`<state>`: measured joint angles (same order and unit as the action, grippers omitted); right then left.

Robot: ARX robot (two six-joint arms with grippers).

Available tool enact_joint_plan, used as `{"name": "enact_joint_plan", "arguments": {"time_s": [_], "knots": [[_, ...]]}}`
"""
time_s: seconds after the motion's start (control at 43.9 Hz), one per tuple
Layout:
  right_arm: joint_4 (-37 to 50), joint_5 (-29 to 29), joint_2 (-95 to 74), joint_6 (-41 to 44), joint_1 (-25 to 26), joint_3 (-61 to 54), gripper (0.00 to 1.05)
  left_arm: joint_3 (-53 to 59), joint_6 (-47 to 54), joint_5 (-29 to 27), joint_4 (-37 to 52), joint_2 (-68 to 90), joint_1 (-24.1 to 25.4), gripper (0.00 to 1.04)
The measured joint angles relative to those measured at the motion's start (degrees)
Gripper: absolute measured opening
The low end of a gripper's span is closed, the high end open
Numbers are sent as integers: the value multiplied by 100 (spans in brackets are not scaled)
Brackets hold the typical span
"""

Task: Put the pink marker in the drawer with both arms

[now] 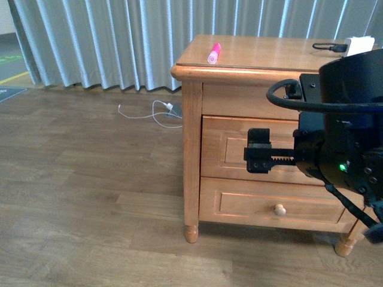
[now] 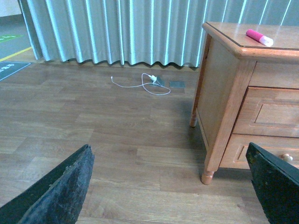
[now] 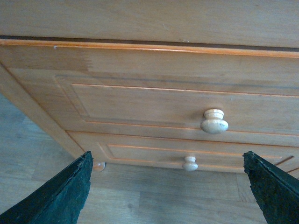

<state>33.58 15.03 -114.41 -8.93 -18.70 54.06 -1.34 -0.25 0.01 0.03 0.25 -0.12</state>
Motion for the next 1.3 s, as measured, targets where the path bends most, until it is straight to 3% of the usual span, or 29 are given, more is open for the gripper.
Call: {"name": "enact_joint_plan", "arguments": {"time_s": [0.432,1.001,1.297], "knots": [[107,199,-1460,315,354,1311,96,0,2,0,0,0,0,99],[101,227,-1838,511,612,1606,96,0,2,0,0,0,0,99],[81,225,-1838,529,616,1604,50,0,2,0,0,0,0,99]]}}
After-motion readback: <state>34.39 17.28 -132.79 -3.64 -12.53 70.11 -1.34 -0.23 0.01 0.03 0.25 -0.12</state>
